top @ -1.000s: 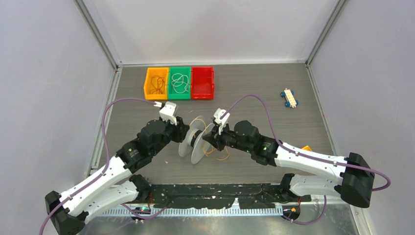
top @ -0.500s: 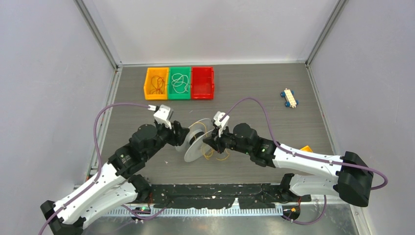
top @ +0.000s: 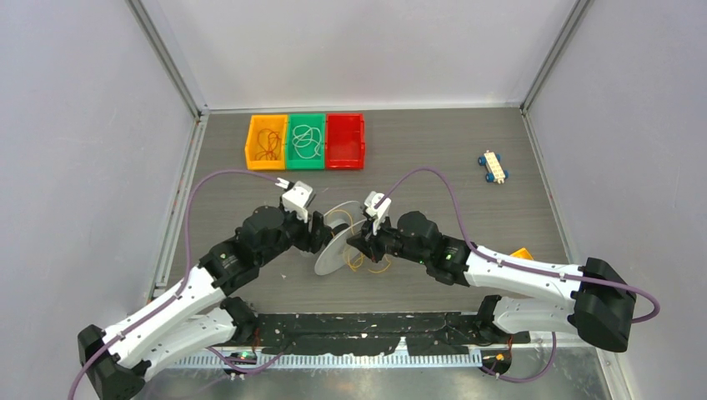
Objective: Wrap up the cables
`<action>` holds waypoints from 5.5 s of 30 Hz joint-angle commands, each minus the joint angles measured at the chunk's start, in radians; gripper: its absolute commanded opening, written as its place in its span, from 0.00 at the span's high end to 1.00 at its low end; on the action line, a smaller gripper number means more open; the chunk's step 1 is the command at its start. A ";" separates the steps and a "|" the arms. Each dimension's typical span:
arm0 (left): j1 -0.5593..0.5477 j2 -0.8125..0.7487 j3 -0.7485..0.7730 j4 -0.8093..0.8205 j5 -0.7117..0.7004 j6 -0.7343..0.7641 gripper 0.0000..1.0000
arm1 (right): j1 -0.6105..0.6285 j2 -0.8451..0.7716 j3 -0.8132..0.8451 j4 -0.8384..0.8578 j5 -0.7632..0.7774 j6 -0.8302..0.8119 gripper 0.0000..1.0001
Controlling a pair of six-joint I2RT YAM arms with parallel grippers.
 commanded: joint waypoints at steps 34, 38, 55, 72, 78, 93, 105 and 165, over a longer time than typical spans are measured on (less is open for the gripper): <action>-0.002 0.098 -0.015 0.142 -0.010 -0.014 1.00 | -0.001 -0.023 0.000 0.036 0.023 0.006 0.89; -0.001 0.085 0.027 0.076 -0.053 -0.058 1.00 | -0.001 -0.034 0.027 -0.003 0.048 0.003 0.73; -0.002 -0.033 0.362 -0.225 -0.209 -0.140 1.00 | 0.001 -0.153 -0.171 0.280 -0.055 -0.056 0.21; -0.002 -0.090 0.482 -0.241 -0.230 -0.218 1.00 | 0.022 0.232 -0.312 0.989 0.021 -0.111 0.15; -0.003 -0.118 0.500 -0.237 -0.243 -0.223 1.00 | 0.022 0.380 -0.329 1.120 0.084 -0.093 0.18; 0.006 -0.013 0.607 -0.443 -0.590 0.017 1.00 | 0.023 0.033 -0.453 0.847 0.487 -0.025 0.94; 0.015 -0.004 0.512 -0.585 -0.283 0.059 1.00 | -0.436 -0.365 0.021 0.131 0.329 -0.166 0.95; 0.327 0.250 0.660 -0.097 -0.441 -0.106 1.00 | 0.263 -0.124 -0.094 -0.105 0.355 0.192 0.95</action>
